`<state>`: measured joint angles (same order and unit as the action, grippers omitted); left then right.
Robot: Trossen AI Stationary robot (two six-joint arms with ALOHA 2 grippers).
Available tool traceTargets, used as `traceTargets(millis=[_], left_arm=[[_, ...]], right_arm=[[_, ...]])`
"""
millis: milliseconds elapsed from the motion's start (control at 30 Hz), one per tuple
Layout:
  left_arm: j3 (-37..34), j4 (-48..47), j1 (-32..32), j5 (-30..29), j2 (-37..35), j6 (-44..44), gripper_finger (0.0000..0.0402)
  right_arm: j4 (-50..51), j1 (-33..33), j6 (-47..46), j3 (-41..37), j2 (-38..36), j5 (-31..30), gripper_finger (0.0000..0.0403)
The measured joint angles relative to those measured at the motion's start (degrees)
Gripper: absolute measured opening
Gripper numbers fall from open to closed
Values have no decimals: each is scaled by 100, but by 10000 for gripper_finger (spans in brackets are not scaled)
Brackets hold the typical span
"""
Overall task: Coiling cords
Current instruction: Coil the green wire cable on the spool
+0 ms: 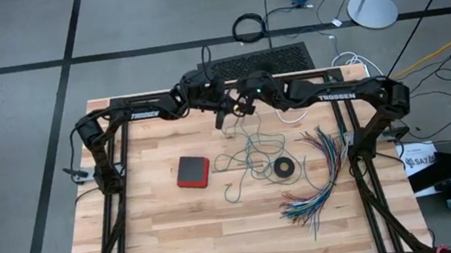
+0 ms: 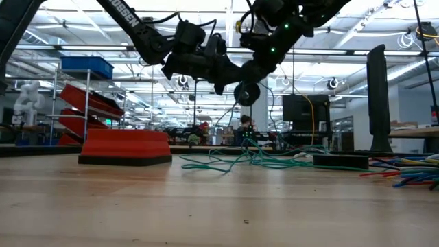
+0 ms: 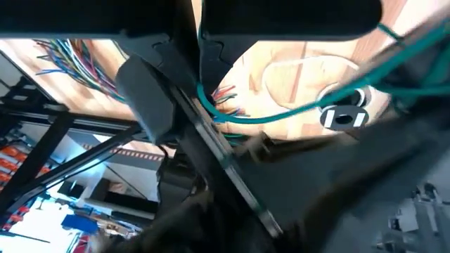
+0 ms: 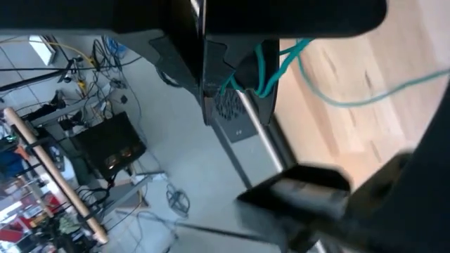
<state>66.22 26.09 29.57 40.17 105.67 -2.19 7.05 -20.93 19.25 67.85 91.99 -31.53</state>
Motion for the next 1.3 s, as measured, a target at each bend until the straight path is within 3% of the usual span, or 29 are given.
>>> traceTargets(millis=[333, 700, 1300], left_arm=[[0, 32, -94, -447, 0, 171, 0], [0, 866, -398, -1489, 0, 271, 0], [-2, 802, -322, -1639, -255, 260, 0]], right_arm=[[-521, -15, -53, 0, -398, 225, 0], [-1270, -221, -784, -4, -448, 1293, 0], [-1140, -275, -736, -4, -928, 1403, 0]])
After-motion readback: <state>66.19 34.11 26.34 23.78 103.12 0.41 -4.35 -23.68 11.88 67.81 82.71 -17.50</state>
